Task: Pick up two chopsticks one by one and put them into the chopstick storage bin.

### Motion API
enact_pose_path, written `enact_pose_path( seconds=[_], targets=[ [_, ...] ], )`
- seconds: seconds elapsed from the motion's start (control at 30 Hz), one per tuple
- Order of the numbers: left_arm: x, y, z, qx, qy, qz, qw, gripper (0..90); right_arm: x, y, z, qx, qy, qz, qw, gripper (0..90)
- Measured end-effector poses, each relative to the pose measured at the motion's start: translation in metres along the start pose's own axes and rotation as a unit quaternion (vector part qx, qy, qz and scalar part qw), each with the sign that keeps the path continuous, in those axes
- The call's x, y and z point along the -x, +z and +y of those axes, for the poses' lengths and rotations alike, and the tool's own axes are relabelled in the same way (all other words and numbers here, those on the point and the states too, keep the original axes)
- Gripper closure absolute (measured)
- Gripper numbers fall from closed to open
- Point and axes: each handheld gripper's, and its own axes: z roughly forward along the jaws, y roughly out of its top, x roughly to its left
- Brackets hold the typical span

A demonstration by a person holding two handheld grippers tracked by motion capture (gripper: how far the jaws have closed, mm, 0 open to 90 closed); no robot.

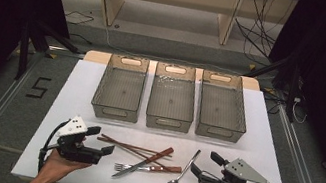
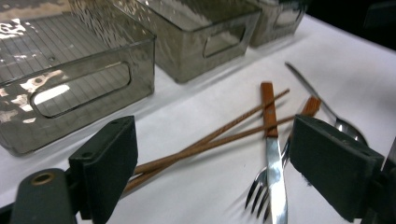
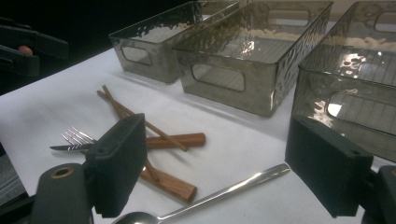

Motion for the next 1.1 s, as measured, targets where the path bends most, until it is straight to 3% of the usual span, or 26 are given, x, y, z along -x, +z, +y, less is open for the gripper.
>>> enact_pose_path(
  seconds=[0.13, 0.2, 0.23, 0.27, 0.3, 0.33, 0.37, 0.47, 0.5, 0.53, 0.57, 0.6, 0.67, 0.73, 0.77, 0.9, 0.93, 0.97, 1.03, 1.07, 1.1],
  targets=[
    [0.001, 0.005, 0.008, -0.046, 0.036, -0.003, 0.9983, 15.4, -0.001, 0.001, 0.0, -0.004, -0.002, 0.006, 1.0, 21.9],
    [0.002, 0.009, 0.013, -0.072, 0.064, 0.003, 0.9953, 15.7, -0.001, 0.001, 0.0, -0.006, -0.003, 0.008, 1.0, 21.9],
    [0.004, 0.013, 0.018, -0.093, 0.086, 0.008, 0.9919, 15.8, -0.001, 0.002, 0.0, -0.006, -0.003, 0.008, 0.9999, 21.9],
    [0.004, 0.013, 0.018, -0.093, 0.086, 0.008, 0.9919, 15.9, -0.001, 0.002, 0.0, -0.006, -0.003, 0.009, 0.9999, 21.9],
    [0.004, 0.016, 0.021, -0.102, 0.098, 0.009, 0.99, 16.0, -0.001, 0.002, 0.0, -0.007, -0.003, 0.01, 0.9999, 22.0],
    [0.005, 0.021, 0.024, -0.119, 0.117, 0.007, 0.986, 16.3, -0.001, 0.002, 0.0, -0.007, -0.003, 0.011, 0.9999, 22.0],
    [0.005, 0.021, 0.024, -0.119, 0.117, 0.007, 0.986, 16.7, -0.001, 0.002, 0.0, -0.007, -0.003, 0.012, 0.9999, 22.1],
    [0.007, 0.03, 0.028, -0.141, 0.141, 0.007, 0.9799, 17.3, -0.001, 0.002, 0.0, -0.009, -0.002, 0.014, 0.9999, 22.1],
    [0.006, 0.036, 0.03, -0.154, 0.152, 0.003, 0.9763, 17.8, -0.001, 0.002, -0.001, -0.009, -0.003, 0.015, 0.9998, 22.1],
    [0.006, 0.036, 0.03, -0.154, 0.152, 0.003, 0.9763, 18.3, -0.001, 0.003, -0.001, -0.01, -0.003, 0.016, 0.9998, 22.2],
    [0.006, 0.042, 0.032, -0.166, 0.165, 0.0, 0.9722, 18.8, -0.001, 0.003, -0.001, -0.011, -0.003, 0.016, 0.9998, 22.2],
    [0.006, 0.042, 0.032, -0.166, 0.165, 0.0, 0.9722, 19.3, -0.002, 0.003, -0.001, -0.012, -0.003, 0.017, 0.9998, 22.2],
    [0.006, 0.048, 0.033, -0.177, 0.178, 0.0, 0.968, 20.9, -0.002, 0.003, -0.001, -0.013, -0.004, 0.019, 0.9997, 22.2],
    [0.007, 0.055, 0.033, -0.192, 0.193, -0.005, 0.9623, 22.6, -0.002, 0.003, -0.001, -0.015, -0.003, 0.02, 0.9997, 22.2],
    [0.008, 0.059, 0.033, -0.201, 0.207, -0.006, 0.9575, 23.5, -0.002, 0.003, -0.001, -0.015, -0.002, 0.02, 0.9997, 22.3],
    [0.011, 0.069, 0.032, -0.219, 0.23, -0.01, 0.9483, 25.6, -0.001, 0.004, -0.001, -0.016, -0.002, 0.022, 0.9996, 22.3],
    [0.011, 0.071, 0.032, -0.221, 0.232, -0.009, 0.9471, 25.6, -0.001, 0.004, -0.001, -0.016, -0.002, 0.022, 0.9996, 22.3],
    [0.012, 0.074, 0.032, -0.227, 0.241, -0.011, 0.9436, 27.4, -0.001, 0.004, -0.001, -0.016, -0.002, 0.023, 0.9996, 22.4],
    [0.012, 0.076, 0.031, -0.226, 0.24, -0.012, 0.9441, 28.8, -0.001, 0.004, -0.001, -0.017, -0.001, 0.024, 0.9996, 22.4],
    [0.012, 0.077, 0.032, -0.233, 0.247, -0.013, 0.9405, 29.6, -0.001, 0.004, -0.001, -0.017, -0.001, 0.024, 0.9996, 22.4],
    [0.012, 0.079, 0.031, -0.233, 0.25, -0.012, 0.9397, 30.3, -0.001, 0.004, -0.001, -0.017, -0.001, 0.025, 0.9995, 22.4]
  ],
)
